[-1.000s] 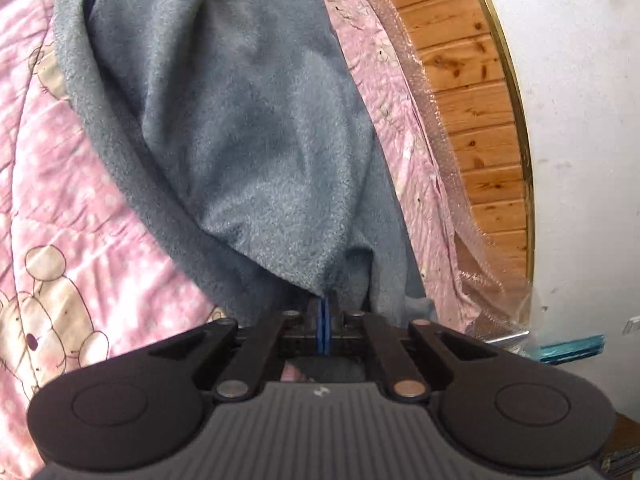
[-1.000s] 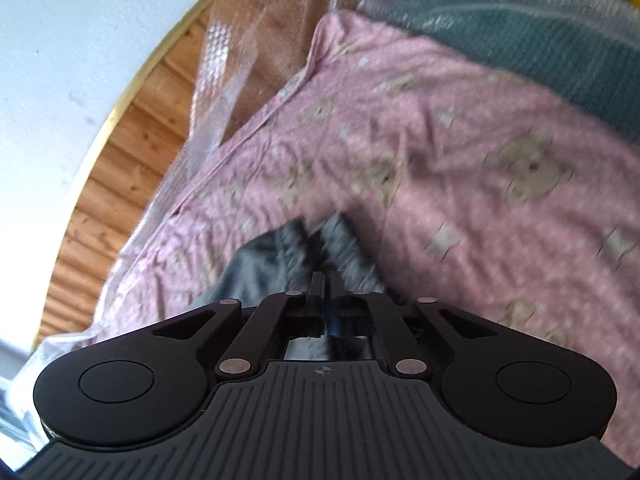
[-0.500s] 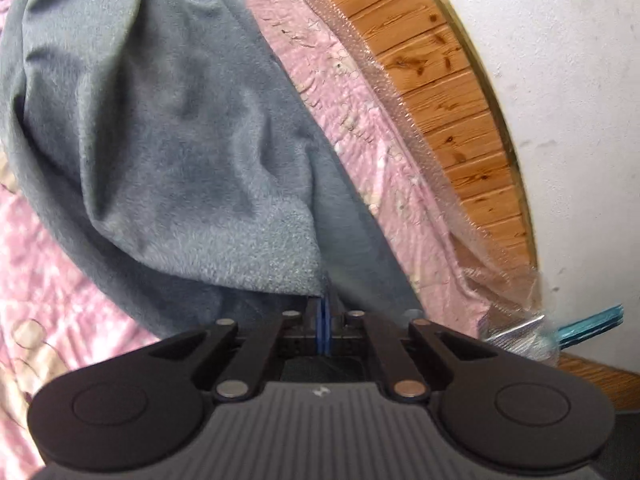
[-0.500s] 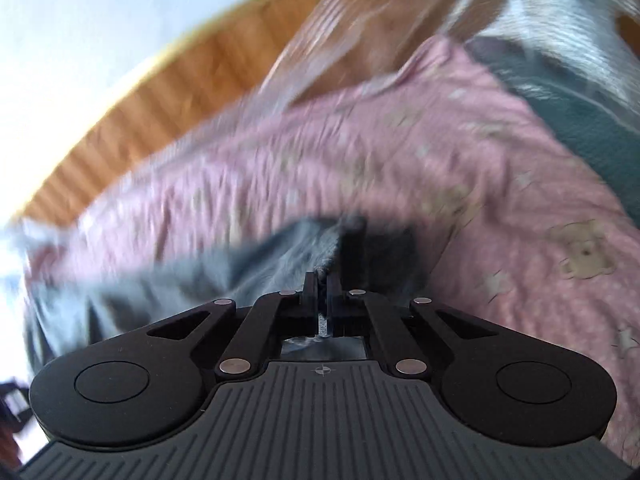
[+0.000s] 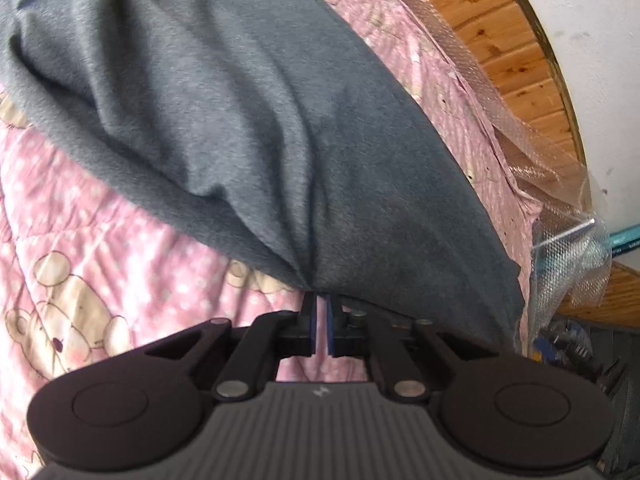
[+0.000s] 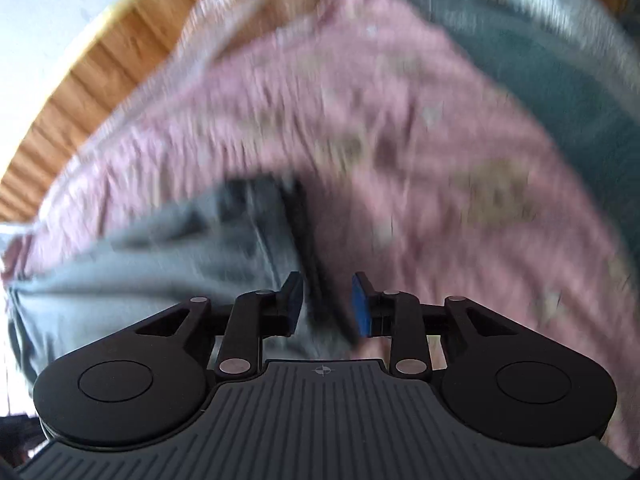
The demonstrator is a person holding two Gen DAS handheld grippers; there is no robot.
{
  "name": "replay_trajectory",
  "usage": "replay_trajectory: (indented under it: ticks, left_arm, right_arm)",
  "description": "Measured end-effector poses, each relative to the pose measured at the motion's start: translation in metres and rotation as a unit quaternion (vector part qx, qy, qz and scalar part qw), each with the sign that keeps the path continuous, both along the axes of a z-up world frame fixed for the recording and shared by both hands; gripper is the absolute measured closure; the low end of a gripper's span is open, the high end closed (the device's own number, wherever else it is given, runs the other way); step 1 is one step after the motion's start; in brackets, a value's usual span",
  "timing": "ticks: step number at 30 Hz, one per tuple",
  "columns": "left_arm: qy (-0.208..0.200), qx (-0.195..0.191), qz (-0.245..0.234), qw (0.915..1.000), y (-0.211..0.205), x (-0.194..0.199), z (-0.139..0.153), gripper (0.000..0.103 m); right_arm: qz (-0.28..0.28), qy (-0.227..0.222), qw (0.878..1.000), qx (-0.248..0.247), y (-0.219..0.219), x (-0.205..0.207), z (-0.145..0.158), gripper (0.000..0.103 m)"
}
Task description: Fold clothes
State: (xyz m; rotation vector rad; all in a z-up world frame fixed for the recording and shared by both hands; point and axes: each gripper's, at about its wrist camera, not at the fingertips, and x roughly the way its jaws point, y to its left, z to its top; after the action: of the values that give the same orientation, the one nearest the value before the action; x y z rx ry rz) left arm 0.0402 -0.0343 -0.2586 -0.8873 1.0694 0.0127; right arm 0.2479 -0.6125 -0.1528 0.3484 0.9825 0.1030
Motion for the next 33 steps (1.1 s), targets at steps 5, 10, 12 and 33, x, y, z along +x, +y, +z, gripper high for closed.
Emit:
replay_trajectory:
  ticks: [5,10,12,33]
  left_arm:
    - [-0.002,0.015,-0.026,0.9995,-0.018,0.009,0.006,0.098]
    - [-0.031,0.036,-0.036,0.9982,-0.028,0.008,0.024,0.098]
    - [-0.042,0.034,-0.021,0.9983,-0.024,0.002,0.028,0.098]
    - [-0.032,0.005,0.068,0.9972,-0.003,0.030,0.004,0.086]
  right_arm:
    - [0.066,-0.031,0.996,-0.048,0.041,0.060,0.006,0.053]
    - [0.174,0.008,0.981,-0.090,0.087,0.109,-0.031,0.080]
    - [0.174,-0.001,0.979,-0.108,0.088,0.115,-0.032,0.097]
    - [0.093,-0.034,0.995,0.005,0.028,0.004,-0.030,0.098]
